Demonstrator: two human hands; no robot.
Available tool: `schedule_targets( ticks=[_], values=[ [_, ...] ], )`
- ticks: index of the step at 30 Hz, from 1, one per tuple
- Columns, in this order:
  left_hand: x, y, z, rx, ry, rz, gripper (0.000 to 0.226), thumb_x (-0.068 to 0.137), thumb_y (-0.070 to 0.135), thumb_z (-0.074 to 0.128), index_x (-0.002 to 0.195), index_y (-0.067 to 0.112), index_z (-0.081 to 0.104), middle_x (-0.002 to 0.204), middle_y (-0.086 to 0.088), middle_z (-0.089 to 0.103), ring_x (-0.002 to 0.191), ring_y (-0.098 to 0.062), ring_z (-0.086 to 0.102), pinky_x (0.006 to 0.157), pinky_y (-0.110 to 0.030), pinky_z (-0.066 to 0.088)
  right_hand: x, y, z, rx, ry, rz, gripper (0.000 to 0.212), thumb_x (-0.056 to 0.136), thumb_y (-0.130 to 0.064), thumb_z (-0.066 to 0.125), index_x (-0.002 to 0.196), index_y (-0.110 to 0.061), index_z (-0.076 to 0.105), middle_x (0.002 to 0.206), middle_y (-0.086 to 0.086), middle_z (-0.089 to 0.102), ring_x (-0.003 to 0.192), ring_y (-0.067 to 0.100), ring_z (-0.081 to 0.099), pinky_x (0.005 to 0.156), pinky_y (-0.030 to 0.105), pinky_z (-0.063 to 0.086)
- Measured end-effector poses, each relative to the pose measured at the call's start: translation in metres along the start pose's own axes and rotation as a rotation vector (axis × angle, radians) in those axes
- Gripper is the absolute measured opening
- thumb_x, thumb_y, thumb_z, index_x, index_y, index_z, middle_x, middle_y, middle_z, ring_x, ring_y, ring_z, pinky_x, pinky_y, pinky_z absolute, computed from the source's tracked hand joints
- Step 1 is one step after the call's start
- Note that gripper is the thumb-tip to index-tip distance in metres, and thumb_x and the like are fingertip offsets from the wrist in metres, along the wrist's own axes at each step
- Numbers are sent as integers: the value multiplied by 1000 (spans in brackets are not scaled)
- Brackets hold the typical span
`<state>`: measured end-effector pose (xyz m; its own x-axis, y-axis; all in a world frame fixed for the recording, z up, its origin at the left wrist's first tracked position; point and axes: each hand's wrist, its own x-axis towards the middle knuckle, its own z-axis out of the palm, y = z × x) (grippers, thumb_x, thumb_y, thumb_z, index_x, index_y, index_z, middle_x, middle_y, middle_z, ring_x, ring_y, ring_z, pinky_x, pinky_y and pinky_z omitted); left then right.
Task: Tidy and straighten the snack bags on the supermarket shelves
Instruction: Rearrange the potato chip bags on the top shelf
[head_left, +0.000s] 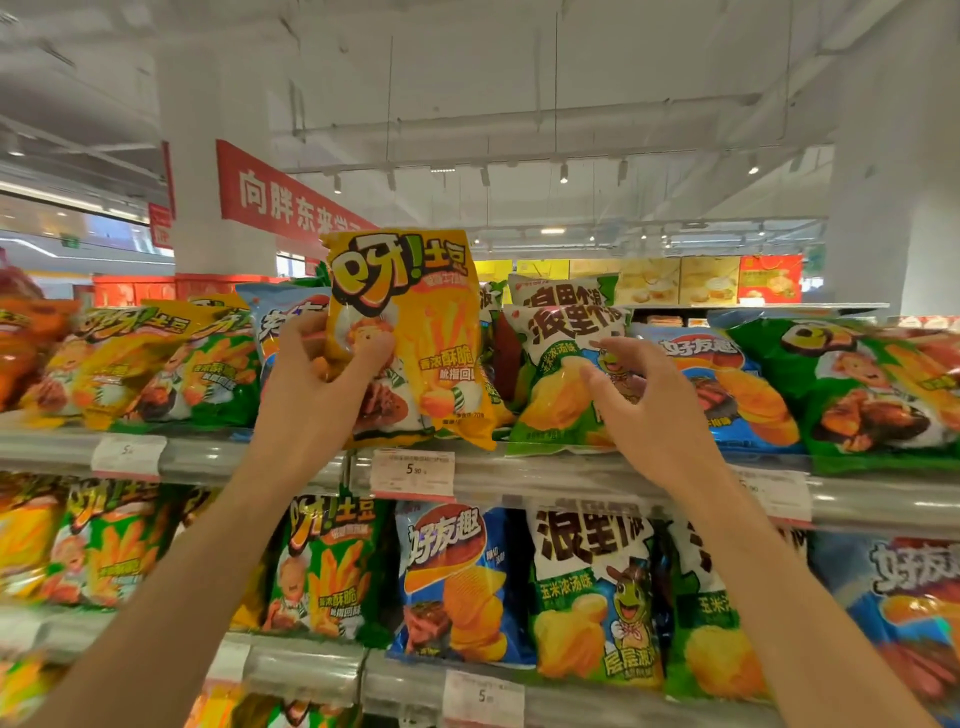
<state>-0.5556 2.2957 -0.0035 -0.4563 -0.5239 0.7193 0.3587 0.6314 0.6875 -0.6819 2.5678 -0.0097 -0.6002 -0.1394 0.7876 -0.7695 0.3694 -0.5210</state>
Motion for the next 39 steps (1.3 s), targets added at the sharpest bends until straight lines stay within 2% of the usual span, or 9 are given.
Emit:
schedule_targets(
  ticks=[6, 10, 15, 19, 24, 28, 32, 37, 39],
  values=[
    [-38, 1, -12, 17, 46, -30, 53, 85, 66, 68, 128, 45, 46, 102, 41, 58, 88, 32, 53, 74, -10, 40, -37, 4, -4, 209, -2, 34, 21, 97, -42, 64, 117, -33, 63, 104, -21, 67, 90, -12, 63, 75, 6, 48],
    [-69, -8, -30, -23, 13, -60, 72, 78, 69, 66, 140, 37, 47, 104, 42, 60, 93, 22, 60, 65, -1, 47, -79, 4, 8, 322, -83, 132, 17, 97, -37, 65, 113, -30, 66, 92, -7, 75, 81, 7, 72, 76, 27, 59],
    [-103, -37, -69, -104, -28, -129, 72, 76, 75, 68, 138, 42, 50, 119, 17, 69, 101, -12, 73, 85, -42, 61, -143, -3, 38, 359, -148, 268, 14, 97, -31, 66, 111, -30, 68, 92, -10, 77, 80, 7, 73, 76, 29, 59],
    [-126, -79, -115, -183, -60, -212, 72, 72, 75, 70, 135, 46, 54, 121, 17, 69, 105, -16, 73, 82, -48, 63, -194, -17, 70, 342, -149, 363, 17, 95, -37, 67, 111, -31, 69, 93, -14, 77, 82, 7, 74, 69, 24, 59],
    [-146, -137, -186, -167, -67, -271, 71, 67, 82, 68, 130, 55, 53, 116, 27, 69, 103, 0, 70, 73, -26, 62, -250, -52, 130, 368, -135, 503, 23, 92, -39, 66, 111, -26, 69, 91, -9, 79, 80, 9, 75, 68, 25, 56],
    [-154, -176, -242, -132, -55, -348, 85, 68, 82, 68, 142, 44, 49, 131, 16, 65, 118, -14, 66, 92, -45, 59, -279, -87, 184, 424, -185, 568, 14, 96, -30, 66, 109, -26, 70, 93, -5, 79, 82, 10, 74, 77, 32, 54],
    [-153, -199, -287, -149, -16, -345, 62, 76, 72, 71, 130, 47, 57, 115, 28, 68, 103, 4, 68, 71, -20, 60, -285, -118, 232, 448, -232, 575, 11, 99, -27, 64, 108, -27, 70, 93, -4, 78, 85, 12, 74, 74, 25, 56],
    [-138, -232, -329, -166, 31, -391, 68, 76, 70, 72, 135, 40, 56, 120, 15, 70, 105, -10, 72, 75, -38, 64, -275, -144, 285, 472, -266, 539, 15, 93, -37, 66, 108, -33, 70, 97, -7, 78, 87, 11, 74, 78, 28, 55],
    [-129, -243, -342, -146, 61, -378, 73, 73, 72, 71, 136, 39, 56, 115, 20, 70, 101, -4, 72, 68, -24, 62, -269, -150, 310, 494, -279, 524, 13, 92, -40, 67, 104, -41, 72, 98, -7, 78, 88, 11, 74, 79, 30, 55]
  ],
)
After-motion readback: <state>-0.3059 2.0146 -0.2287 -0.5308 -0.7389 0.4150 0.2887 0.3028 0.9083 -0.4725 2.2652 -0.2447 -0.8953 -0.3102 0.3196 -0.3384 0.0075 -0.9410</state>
